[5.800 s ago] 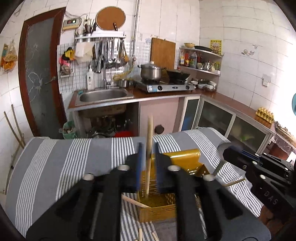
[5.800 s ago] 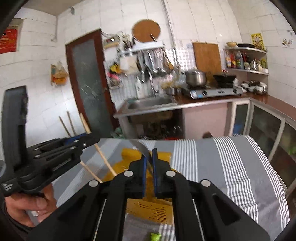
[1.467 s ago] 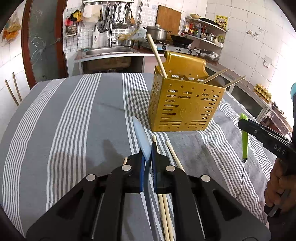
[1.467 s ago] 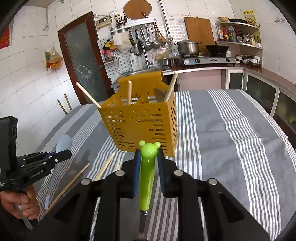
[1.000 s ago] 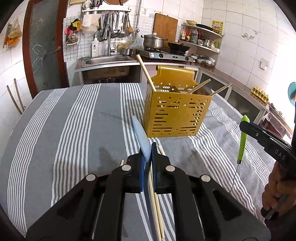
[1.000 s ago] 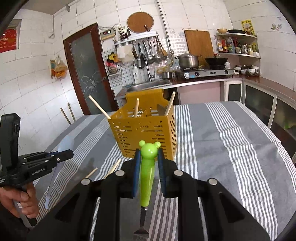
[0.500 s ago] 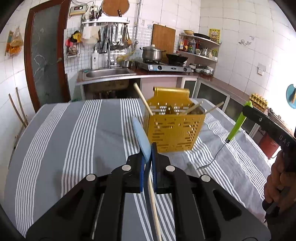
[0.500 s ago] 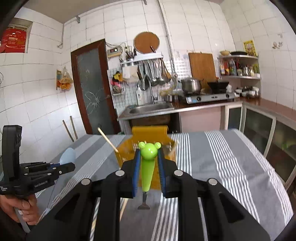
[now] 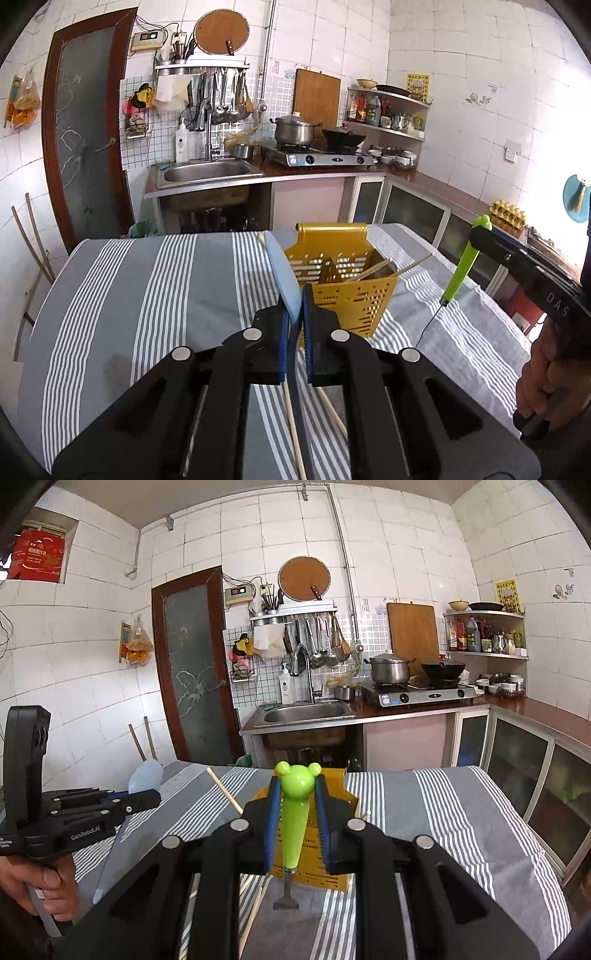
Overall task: Organize utensils
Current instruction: 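Lift the spatula and fork and carry them toward the yellow basket, then lower the held spatula and fork into the yellow basket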
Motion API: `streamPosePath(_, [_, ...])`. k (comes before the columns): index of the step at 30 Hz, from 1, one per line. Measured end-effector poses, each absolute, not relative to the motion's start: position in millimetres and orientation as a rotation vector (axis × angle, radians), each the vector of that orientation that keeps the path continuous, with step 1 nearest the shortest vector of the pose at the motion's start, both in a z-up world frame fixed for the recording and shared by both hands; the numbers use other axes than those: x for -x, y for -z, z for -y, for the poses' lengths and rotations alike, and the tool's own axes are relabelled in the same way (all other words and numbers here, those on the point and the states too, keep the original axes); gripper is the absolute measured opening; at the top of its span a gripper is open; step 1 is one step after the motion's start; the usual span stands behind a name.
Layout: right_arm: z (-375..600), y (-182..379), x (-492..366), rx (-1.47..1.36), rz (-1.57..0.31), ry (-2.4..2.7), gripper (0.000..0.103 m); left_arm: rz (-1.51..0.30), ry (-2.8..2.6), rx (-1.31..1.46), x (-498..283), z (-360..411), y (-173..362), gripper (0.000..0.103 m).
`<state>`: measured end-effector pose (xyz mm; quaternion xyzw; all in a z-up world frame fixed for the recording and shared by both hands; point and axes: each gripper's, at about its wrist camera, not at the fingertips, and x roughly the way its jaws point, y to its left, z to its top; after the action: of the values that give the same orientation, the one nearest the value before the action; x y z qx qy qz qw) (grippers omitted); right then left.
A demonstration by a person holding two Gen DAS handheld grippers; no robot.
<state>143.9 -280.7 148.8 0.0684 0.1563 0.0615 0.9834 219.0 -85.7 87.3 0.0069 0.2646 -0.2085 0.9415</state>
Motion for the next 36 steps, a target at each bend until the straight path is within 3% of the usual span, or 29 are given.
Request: streamPosePath(36, [287.5,-199.7,-175.2,-0.076,-0.218,-0.061,0.019,-0.391,0.496,0.007,-257.7,115.2,-153.0,0.005])
